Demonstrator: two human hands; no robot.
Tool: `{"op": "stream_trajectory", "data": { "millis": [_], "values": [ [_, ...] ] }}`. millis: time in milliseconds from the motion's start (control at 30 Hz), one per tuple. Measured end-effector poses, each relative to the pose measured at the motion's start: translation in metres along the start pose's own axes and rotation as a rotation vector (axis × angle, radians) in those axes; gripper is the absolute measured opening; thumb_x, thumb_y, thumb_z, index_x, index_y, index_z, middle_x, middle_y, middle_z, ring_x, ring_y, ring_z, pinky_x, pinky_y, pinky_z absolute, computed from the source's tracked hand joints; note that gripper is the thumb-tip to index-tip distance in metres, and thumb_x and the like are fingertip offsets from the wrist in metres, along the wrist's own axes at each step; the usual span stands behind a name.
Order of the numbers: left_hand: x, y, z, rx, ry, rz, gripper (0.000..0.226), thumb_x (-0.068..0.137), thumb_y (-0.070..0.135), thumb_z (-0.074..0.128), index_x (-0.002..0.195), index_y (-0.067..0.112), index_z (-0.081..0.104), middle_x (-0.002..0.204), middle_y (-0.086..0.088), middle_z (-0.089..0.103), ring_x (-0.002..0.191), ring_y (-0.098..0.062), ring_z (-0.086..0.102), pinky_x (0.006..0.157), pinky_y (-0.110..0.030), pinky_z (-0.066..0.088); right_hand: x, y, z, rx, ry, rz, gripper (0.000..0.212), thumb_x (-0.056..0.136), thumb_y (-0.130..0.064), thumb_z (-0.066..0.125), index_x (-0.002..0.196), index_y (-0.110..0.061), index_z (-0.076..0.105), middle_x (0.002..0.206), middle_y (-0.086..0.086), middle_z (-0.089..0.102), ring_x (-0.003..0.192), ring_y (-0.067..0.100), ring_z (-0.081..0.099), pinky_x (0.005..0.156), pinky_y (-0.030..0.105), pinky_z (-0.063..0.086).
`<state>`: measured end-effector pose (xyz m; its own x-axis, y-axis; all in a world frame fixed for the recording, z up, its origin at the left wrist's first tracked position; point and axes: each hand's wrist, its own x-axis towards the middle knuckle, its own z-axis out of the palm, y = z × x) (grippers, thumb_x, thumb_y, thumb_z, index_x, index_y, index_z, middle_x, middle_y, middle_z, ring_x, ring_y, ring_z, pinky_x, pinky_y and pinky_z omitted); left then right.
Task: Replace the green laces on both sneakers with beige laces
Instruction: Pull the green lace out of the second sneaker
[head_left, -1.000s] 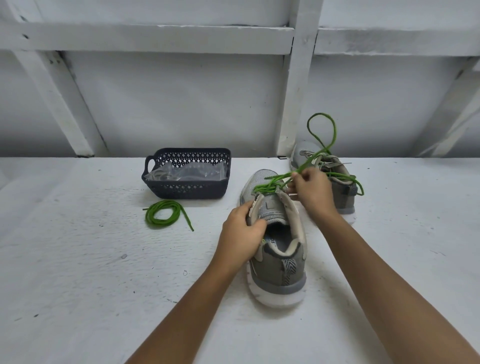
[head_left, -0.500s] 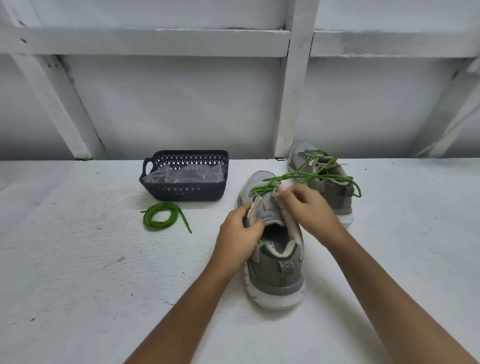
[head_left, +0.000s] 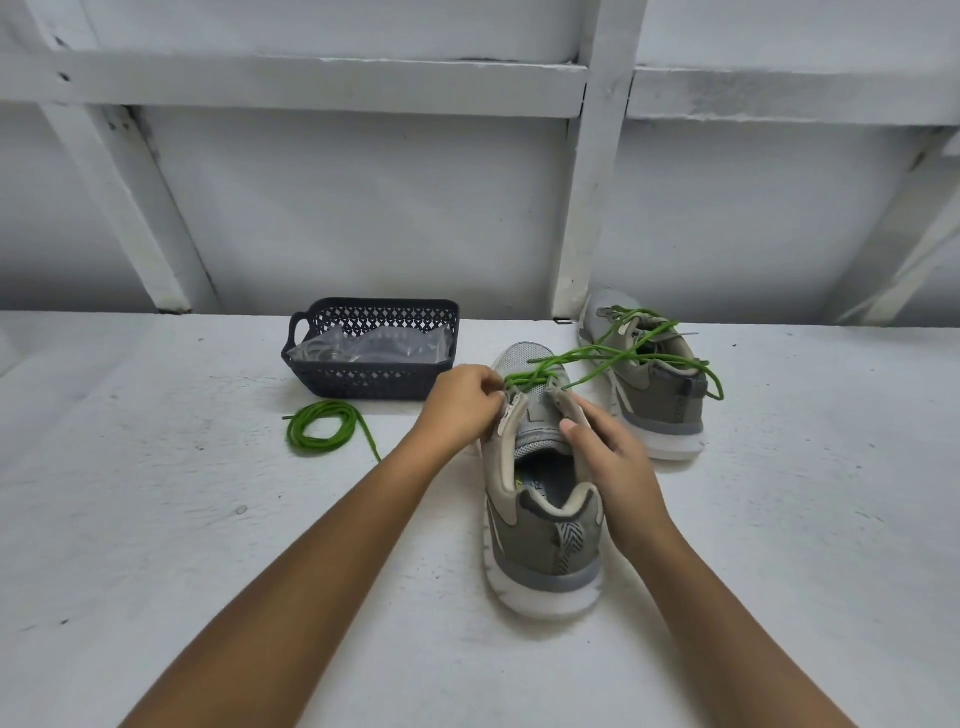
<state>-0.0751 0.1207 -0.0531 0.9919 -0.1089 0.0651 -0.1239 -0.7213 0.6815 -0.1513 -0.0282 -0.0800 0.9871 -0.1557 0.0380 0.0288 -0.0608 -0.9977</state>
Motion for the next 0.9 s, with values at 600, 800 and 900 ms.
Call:
{"op": "stream_trajectory", "data": {
  "millis": [600,800,900],
  "values": [
    [0.031,0.002,0.000,0.075,-0.083,0.170,0.011,0.097,0.014,0.042,0.100,0.009,0.052,0.100,-0.006,0.059,0.089,-0.021,0.053,0.074,-0.031,0.040,0.001,0.005,0.005,0.161,0.055,0.016,0.031,0.090,-0.011,0.056,0.120,-0.015,0.065,0.114,-0.001,0.069,0.109,0.014,0.062,0.100,0.037,0.046],
    [0.049,0.021,-0.008,-0.123,-0.107,0.079,0.012,0.096,0.012,0.041,0.097,0.012,0.053,0.081,-0.002,0.052,0.077,-0.019,0.050,0.071,-0.030,0.041,-0.002,0.002,0.008,0.216,0.078,0.018,0.030,0.092,-0.007,0.052,0.117,-0.013,0.066,0.107,0.000,0.071,0.101,0.012,0.064,0.086,0.023,0.049],
    [0.050,0.026,-0.011,-0.380,-0.195,0.016,0.012,0.097,0.008,0.041,0.094,0.017,0.049,0.073,0.000,0.047,0.059,-0.010,0.049,0.053,-0.024,0.039,-0.002,0.003,0.008,0.206,0.085,0.021,0.030,0.092,-0.007,0.051,0.116,-0.014,0.067,0.107,0.001,0.071,0.101,0.013,0.064,0.088,0.026,0.048]
  ]
}}
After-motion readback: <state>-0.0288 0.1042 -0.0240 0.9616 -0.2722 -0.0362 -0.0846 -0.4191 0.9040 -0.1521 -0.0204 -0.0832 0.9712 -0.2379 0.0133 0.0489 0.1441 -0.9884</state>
